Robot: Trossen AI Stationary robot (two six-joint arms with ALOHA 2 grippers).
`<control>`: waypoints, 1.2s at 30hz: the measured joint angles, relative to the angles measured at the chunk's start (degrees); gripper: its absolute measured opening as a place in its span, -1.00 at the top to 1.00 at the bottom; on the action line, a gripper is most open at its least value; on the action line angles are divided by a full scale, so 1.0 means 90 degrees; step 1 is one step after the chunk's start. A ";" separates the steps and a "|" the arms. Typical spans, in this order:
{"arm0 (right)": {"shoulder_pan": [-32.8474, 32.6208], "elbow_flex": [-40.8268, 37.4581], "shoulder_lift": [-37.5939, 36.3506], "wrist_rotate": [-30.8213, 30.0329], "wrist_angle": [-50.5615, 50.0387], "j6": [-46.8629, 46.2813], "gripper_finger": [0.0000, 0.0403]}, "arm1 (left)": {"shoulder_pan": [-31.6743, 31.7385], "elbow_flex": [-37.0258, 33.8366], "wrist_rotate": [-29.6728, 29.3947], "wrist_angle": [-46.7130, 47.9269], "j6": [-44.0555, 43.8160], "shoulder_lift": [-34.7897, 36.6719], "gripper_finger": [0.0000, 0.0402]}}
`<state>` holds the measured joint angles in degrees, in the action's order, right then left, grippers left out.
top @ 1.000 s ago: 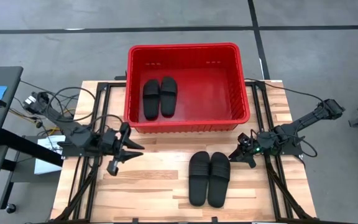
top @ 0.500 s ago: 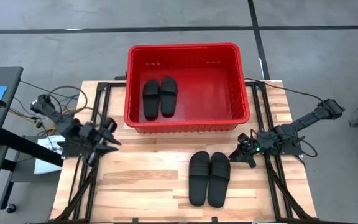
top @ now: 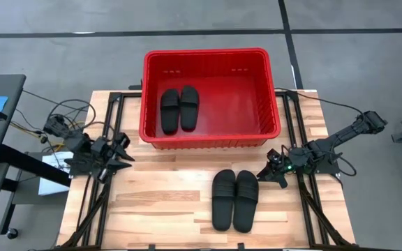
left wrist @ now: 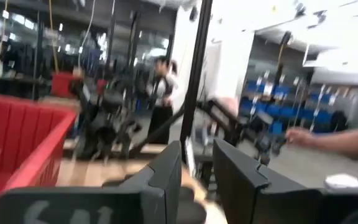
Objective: Pick and place slides into bin
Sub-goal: Put the black slides into the red box
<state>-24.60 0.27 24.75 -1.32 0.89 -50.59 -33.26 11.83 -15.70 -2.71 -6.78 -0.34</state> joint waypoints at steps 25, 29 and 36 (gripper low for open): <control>-0.0002 -0.0002 -0.0002 -0.0055 0.0005 -0.1171 0.39 | 0.0000 -0.0007 -0.2061 0.1937 -0.1075 0.0015 0.60; 0.0000 0.0000 -0.0002 -0.0734 0.0230 -0.1189 0.39 | 0.0000 -0.0007 -0.2001 0.1937 -0.1371 0.0015 0.60; -0.0002 0.0000 -0.0002 -0.1064 0.1956 -0.0682 0.39 | -0.0002 -0.0007 -0.0835 0.1937 -0.1785 0.0015 0.60</control>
<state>-24.62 0.27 24.73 -10.90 18.49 -56.73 -33.28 11.77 -23.22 14.72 -22.85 -0.21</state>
